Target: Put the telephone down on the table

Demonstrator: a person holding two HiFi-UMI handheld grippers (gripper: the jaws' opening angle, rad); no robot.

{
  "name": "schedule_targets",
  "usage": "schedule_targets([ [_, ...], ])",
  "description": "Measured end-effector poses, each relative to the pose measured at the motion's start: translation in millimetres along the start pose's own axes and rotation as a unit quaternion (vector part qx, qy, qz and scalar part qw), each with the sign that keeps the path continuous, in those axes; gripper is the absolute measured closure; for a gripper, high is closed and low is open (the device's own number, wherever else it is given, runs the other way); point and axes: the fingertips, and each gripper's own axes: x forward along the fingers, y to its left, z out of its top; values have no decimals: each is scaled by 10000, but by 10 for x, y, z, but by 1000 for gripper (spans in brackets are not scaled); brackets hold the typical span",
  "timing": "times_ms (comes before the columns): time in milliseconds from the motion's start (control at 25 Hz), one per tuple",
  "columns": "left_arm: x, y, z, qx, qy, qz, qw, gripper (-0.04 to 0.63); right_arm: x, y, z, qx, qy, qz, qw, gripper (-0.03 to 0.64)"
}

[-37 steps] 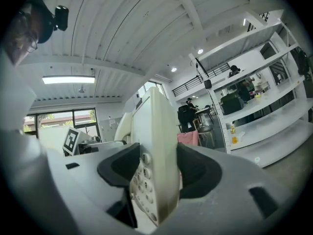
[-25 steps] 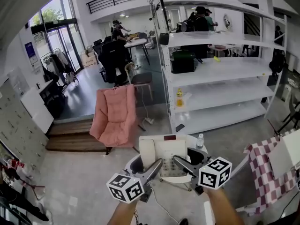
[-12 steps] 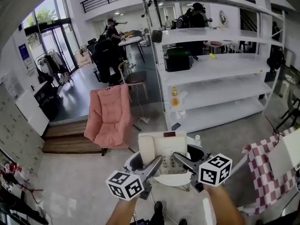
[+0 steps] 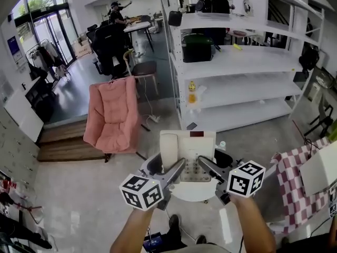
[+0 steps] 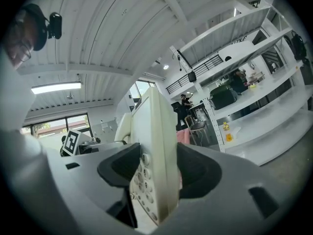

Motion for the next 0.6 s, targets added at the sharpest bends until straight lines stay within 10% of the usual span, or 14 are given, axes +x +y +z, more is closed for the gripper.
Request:
schedule_targets([
  [600,466,907,-502,-431,581,77,9974,275,775,-630,-513,591,366,-155,9975,394],
])
